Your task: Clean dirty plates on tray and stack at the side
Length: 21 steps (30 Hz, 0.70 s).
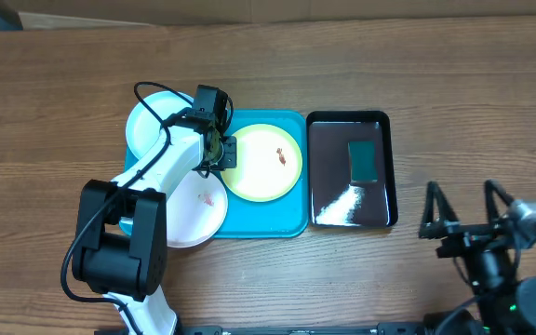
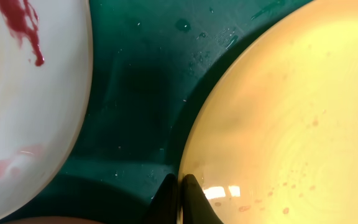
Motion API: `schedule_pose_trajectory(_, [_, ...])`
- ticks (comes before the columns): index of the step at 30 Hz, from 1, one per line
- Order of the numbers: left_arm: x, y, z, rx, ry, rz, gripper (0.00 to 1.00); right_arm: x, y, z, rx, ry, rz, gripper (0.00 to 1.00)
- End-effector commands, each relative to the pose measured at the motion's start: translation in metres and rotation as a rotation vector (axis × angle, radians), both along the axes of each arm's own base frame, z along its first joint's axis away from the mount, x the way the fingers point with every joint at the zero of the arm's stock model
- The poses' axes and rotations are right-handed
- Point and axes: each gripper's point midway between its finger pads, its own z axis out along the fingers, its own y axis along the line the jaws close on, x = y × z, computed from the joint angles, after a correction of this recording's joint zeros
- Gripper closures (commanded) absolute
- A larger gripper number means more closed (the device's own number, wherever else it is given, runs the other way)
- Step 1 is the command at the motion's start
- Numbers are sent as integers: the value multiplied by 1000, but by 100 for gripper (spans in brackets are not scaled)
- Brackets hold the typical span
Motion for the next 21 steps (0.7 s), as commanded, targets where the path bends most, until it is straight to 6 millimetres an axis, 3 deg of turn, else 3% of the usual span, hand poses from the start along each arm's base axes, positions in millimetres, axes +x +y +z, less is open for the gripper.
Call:
schedule_pose_trajectory(1, [-4,3,-6,21,15,-16,96,12,-2,24,-13,109,-19,0])
schedule_pose_trajectory(8, [-4,3,-6,21,15,-16,95,34,1,19,-75,550,-19,0])
schedule_pose_trajectory(15, [-4,3,-6,20,13,-16,95,64,8,25,-94,741,-5,0])
schedule_pose_trajectory(21, [-3,3,-6,20,12,-16,94,85,26,-16,-73,903,74,6])
